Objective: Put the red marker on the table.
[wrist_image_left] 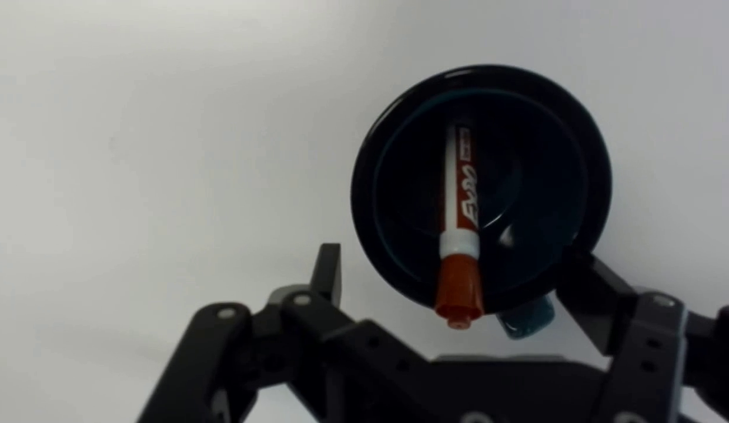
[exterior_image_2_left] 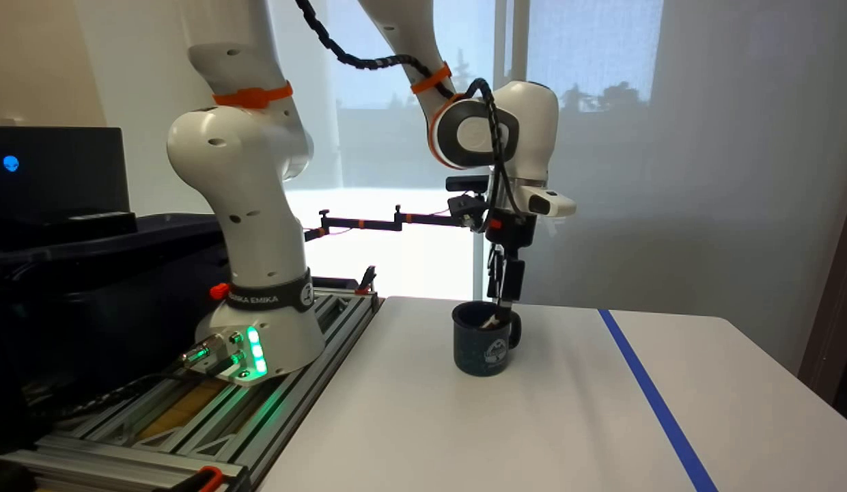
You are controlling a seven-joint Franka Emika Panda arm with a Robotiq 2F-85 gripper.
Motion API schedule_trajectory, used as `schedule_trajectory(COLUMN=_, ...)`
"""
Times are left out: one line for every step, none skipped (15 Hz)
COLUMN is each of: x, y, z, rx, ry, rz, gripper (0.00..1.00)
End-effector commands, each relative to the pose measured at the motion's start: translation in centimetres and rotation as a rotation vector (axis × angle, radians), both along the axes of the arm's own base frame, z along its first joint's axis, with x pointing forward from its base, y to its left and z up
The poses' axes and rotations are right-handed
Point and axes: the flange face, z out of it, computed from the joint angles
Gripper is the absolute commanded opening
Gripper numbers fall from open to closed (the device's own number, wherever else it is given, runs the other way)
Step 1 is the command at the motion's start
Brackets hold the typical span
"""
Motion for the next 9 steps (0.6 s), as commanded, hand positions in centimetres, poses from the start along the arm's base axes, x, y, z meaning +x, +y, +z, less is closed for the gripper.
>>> schedule_trajectory(x=-0.44, y=0.06, z=1.05, rx=0.015, ry=0.001, rz=-0.01, gripper=0.74)
schedule_trajectory(x=-0.31, y=0.05, z=1.1, rx=0.032, ry=-0.003, rz=-0.005, gripper=0.71)
schedule_trajectory(x=-0.27, y=0.04, z=1.11, rx=0.044, ry=-0.004, rz=-0.006, gripper=0.65)
schedule_trajectory(x=-0.22, y=0.02, z=1.05, rx=0.057, ry=-0.005, rz=-0.007, gripper=0.71)
schedule_trajectory(x=-0.2, y=0.01, z=1.0, rx=0.073, ry=-0.003, rz=-0.007, gripper=0.68)
schedule_trajectory(x=-0.2, y=0.03, z=0.91, rx=0.091, ry=0.0, rz=-0.002, gripper=0.75)
schedule_trajectory(x=-0.2, y=0.05, z=0.89, rx=0.105, ry=0.002, rz=0.001, gripper=0.76)
schedule_trajectory(x=-0.17, y=0.09, z=0.85, rx=0.119, ry=0.001, rz=0.006, gripper=0.82)
schedule_trajectory(x=-0.17, y=0.07, z=0.82, rx=0.131, ry=0.003, rz=0.008, gripper=0.77)
